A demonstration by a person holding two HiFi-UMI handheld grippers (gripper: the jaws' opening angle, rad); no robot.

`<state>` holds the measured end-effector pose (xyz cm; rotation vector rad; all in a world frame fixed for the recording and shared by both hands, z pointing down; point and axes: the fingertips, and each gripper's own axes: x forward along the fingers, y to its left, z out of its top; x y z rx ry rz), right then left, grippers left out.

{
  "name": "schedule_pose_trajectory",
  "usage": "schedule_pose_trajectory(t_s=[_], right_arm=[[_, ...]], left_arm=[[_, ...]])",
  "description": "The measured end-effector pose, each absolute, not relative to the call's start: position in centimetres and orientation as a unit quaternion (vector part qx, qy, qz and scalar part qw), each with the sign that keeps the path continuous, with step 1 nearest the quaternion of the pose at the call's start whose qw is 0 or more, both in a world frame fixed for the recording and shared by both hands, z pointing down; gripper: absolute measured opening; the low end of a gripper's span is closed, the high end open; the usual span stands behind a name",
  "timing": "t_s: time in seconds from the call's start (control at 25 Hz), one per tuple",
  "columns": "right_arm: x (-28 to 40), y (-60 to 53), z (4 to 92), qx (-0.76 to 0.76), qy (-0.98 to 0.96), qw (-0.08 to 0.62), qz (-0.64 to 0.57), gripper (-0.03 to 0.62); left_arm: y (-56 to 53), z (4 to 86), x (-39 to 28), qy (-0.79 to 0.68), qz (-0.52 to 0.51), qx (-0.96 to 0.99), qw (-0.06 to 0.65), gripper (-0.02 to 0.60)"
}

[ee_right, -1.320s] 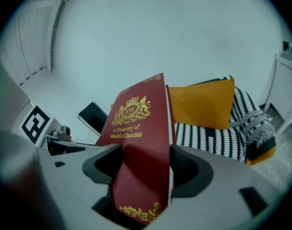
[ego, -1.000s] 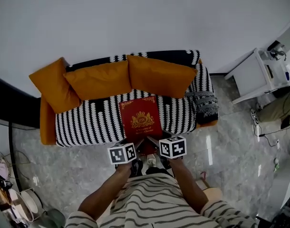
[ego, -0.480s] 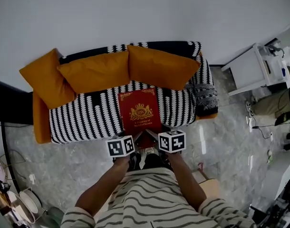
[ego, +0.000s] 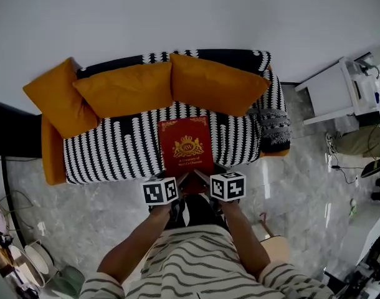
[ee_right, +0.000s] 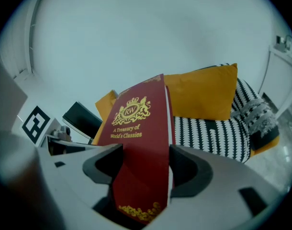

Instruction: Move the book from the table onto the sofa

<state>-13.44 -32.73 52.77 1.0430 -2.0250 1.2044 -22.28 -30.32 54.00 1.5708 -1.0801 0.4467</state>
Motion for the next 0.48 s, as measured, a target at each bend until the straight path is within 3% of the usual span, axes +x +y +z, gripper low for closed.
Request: schedule_pose_trajectory(t_s=[0.48], right_arm=[[-12.2, -34.5, 58.6, 0.375, -0.751, 0.28, 0.466, 0.314]], left_arm=[[-32.2, 59.3, -21.5, -0.467, 0.209, 0.658, 0.552, 0.371]])
